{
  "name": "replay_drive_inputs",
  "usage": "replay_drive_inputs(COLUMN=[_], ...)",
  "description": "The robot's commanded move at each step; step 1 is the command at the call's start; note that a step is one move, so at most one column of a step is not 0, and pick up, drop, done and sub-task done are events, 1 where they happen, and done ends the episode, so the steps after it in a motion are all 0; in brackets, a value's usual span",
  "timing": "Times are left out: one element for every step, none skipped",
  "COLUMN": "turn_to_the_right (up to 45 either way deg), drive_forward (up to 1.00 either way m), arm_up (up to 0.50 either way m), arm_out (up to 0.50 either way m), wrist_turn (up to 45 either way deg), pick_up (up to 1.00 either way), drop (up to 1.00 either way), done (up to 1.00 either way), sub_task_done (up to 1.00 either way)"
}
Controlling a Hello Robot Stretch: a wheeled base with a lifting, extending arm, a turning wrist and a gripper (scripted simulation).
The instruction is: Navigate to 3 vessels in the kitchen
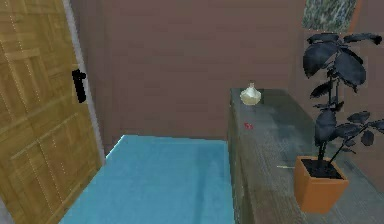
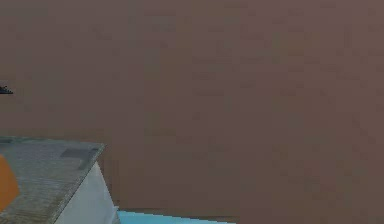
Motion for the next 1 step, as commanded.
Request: replay_drive_inputs(turn_to_the_right=[3.0], drive_forward=[0.0], arm_up=[0.0], arm_out=[0.0], wrist_turn=[0.0], pick_up=[0.0], drop=[0.0], done=[0.0], sub_task_done=[0.0])
